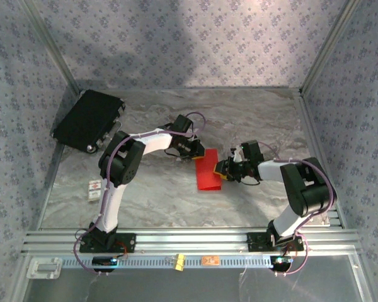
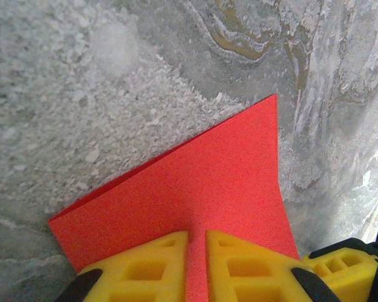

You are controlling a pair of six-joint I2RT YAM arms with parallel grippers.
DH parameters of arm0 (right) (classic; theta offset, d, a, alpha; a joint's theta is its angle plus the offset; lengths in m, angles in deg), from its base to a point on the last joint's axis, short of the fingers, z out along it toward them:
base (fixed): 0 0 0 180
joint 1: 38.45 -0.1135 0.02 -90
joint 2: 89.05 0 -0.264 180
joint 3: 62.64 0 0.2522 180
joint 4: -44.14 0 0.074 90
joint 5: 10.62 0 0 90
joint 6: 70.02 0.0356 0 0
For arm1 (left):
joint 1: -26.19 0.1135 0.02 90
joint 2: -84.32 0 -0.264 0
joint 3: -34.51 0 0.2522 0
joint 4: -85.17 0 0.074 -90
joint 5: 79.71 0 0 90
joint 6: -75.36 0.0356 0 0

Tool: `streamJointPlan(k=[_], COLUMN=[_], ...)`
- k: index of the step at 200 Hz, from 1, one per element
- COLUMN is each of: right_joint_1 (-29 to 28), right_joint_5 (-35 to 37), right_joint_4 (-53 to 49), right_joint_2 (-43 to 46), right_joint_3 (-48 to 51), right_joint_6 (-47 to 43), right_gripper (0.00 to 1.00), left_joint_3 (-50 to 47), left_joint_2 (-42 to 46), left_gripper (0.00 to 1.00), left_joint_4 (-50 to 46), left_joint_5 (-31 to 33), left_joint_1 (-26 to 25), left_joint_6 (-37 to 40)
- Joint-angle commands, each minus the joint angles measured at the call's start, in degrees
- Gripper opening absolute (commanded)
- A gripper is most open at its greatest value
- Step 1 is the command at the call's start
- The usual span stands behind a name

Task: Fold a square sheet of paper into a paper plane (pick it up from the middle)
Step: Fold the triangle a second time at the center of the table.

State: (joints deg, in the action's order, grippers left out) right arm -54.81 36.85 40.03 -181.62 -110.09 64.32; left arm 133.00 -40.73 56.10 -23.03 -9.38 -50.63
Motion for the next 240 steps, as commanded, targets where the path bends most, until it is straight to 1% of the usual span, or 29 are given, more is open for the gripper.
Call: streamJointPlan(k=[1,11,29,39,57,75,87,107,122,137,154,171,186,225,240], right_joint_1=[0.4,0.3,0.1,-0.1,-0.6,-1.2,-1.6,-2.1,-2.3,-2.0,-1.2,-0.3,0.5,1.5,1.5], right_joint_5=[-0.8,-0.5,0.7,2.2,4.5,7.1,8.7,9.2,8.1,6.2,3.9,1.8,0.4,-2.3,-2.7], right_joint_4=[1.0,1.4,2.5,3.6,6.4,8.2,9.2,9.4,9.7,9.2,8.1,6.0,4.6,2.3,1.5], right_joint_2=[-1.1,-1.4,-1.7,-1.7,-1.9,-2.0,-2.0,-2.2,-2.4,-2.6,-2.7,-3.1,-3.7,-6.0,-6.8], right_joint_3=[-1.0,-1.0,-1.0,-0.6,-0.4,-0.3,-0.2,-0.6,-0.7,-1.5,-2.5,-4.0,-4.9,-7.5,-8.4], right_joint_6=[-0.7,-0.4,0.8,2.3,5.6,8.3,10.0,11.4,11.7,10.4,7.9,5.5,4.0,1.7,1.1], right_gripper=[0.23,0.20,0.12,0.09,0.08,0.07,0.07,0.09,0.11,0.16,0.21,0.23,0.24,0.22,0.21], left_joint_3=[1.5,1.4,1.5,1.7,1.1,-0.7,-2.2,-3.8,-5.5,-7.7,-9.3,-8.9,-10.0,-12.4,-12.5], left_joint_2=[-0.6,0.9,4.3,6.1,9.3,12.1,13.7,15.3,16.6,17.7,18.5,18.6,19.3,20.2,20.2], left_gripper=[0.17,0.19,0.28,0.34,0.44,0.49,0.50,0.51,0.50,0.50,0.48,0.47,0.47,0.50,0.51], left_joint_4=[-1.1,-0.4,-0.2,-1.1,-1.7,-1.7,-1.5,-1.8,-0.8,1.5,2.8,1.1,2.3,2.8,1.2], left_joint_5=[-0.5,-1.1,-0.2,1.4,4.1,7.5,9.5,11.5,14.1,16.0,15.2,11.3,8.4,9.7,11.9], left_joint_1=[0.1,-0.1,-0.4,-0.5,-0.5,-0.6,-0.6,-0.7,-1.6,-2.7,-3.5,-3.6,-4.2,-6.9,-8.5], left_joint_6=[0.7,0.3,0.7,1.3,2.4,3.0,3.1,3.8,5.5,7.0,8.0,7.5,6.8,8.7,10.7])
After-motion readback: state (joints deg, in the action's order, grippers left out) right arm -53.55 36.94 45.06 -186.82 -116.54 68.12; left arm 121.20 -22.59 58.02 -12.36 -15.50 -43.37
